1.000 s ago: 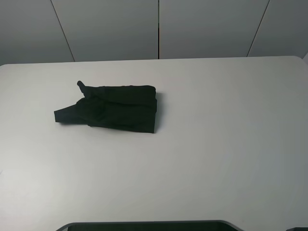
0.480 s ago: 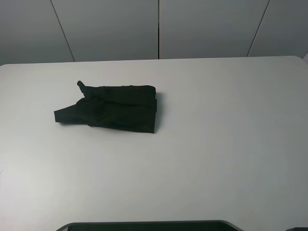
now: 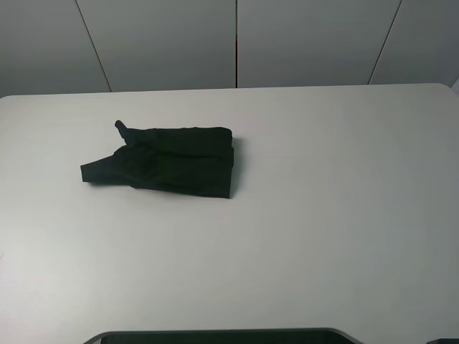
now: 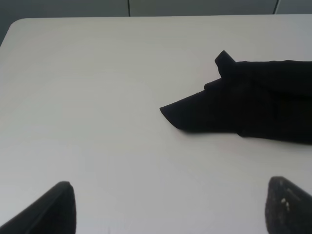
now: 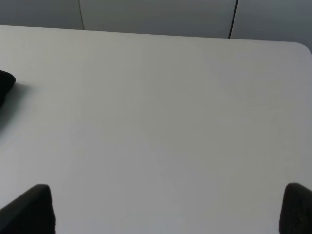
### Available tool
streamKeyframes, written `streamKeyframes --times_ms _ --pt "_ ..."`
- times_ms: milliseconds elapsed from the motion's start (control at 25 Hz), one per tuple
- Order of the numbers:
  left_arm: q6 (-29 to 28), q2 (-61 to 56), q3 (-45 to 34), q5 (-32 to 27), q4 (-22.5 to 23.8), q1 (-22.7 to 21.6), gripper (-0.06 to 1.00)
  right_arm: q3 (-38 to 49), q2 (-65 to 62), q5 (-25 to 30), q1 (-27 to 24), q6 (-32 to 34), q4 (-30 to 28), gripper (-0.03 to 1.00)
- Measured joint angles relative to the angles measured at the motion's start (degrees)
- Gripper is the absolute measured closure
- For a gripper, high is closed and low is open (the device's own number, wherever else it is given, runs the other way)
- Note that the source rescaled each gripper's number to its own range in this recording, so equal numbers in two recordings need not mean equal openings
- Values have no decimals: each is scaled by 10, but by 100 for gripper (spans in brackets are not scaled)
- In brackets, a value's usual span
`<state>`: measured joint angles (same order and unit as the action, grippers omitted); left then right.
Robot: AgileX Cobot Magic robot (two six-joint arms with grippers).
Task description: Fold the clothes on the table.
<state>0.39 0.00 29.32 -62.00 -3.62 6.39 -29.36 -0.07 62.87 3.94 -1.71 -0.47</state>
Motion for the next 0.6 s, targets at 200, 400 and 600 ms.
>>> streamKeyframes --times_ms 200,400,600 --pt "0 0 0 0 0 0 -6 0 0 0 0 1 0 -3" --pt "-4 0 0 0 0 0 -6 0 0 0 0 1 0 -3" --pt "-4 0 0 0 0 0 -6 0 0 0 0 1 0 -3"
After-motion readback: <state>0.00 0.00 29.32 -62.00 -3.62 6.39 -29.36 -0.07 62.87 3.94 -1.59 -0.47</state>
